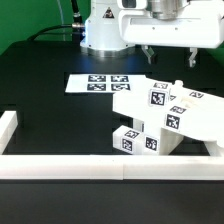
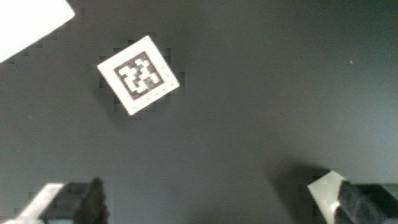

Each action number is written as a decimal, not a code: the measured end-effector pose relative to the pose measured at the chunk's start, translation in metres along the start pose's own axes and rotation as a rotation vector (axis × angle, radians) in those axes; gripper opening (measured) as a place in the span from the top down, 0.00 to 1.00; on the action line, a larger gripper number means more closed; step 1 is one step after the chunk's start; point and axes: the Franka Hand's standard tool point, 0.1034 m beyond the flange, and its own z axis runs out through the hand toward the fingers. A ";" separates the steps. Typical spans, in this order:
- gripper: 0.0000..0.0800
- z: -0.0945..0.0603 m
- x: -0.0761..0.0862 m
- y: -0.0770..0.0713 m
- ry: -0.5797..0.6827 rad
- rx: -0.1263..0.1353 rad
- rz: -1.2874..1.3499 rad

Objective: Assemble chair

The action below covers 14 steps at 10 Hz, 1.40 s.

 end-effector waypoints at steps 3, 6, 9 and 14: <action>0.19 0.000 0.001 0.001 0.001 -0.002 -0.155; 0.19 0.010 -0.008 -0.004 0.026 -0.044 -0.250; 0.19 0.026 -0.013 0.003 0.053 -0.085 -0.308; 0.19 0.028 -0.012 0.007 0.059 -0.095 -0.313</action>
Offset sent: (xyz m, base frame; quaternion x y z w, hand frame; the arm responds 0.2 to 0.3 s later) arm 0.0000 0.0000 0.0000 0.0000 0.0000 0.0000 1.0000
